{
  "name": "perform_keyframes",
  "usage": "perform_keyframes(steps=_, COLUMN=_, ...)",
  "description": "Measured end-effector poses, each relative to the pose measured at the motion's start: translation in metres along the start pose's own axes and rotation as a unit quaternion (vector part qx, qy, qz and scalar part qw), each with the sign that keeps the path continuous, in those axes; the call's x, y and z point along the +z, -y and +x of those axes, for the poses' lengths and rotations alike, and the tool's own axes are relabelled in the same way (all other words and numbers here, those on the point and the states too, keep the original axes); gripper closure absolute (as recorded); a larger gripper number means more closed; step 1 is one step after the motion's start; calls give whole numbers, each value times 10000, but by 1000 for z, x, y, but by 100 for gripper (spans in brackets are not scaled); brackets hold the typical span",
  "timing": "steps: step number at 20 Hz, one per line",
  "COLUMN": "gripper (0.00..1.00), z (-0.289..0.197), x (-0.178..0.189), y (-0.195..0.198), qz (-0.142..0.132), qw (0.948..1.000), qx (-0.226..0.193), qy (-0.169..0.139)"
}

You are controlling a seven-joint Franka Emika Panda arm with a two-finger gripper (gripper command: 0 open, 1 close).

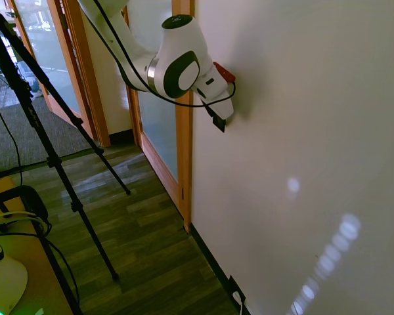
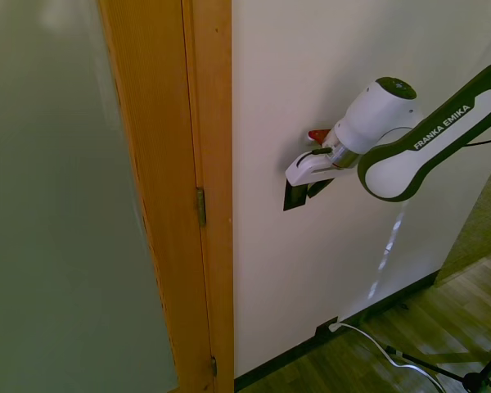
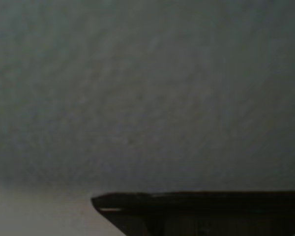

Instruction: Turn on the light

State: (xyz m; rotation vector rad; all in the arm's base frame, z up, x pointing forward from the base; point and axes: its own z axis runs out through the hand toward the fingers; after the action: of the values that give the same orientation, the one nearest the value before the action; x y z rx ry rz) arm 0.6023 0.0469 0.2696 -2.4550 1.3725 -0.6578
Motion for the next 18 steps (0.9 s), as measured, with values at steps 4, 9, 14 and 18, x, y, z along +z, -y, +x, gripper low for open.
perform_keyframes(steps=4, gripper=100, z=-2, x=0, y=-3, qz=37, qw=10000, qx=92, qy=-7)
perform_keyframes(steps=9, gripper=100, z=-6, x=-4, y=1, qz=150, qw=9997, qx=163, qy=-33)
perform_keyframes(steps=14, gripper=100, z=-8, x=-6, y=4, qz=204, qw=9996, qx=190, qy=-36)
perform_keyframes(steps=18, gripper=100, z=-11, x=-9, y=-5, qz=492, qw=9985, qx=212, qy=-142)
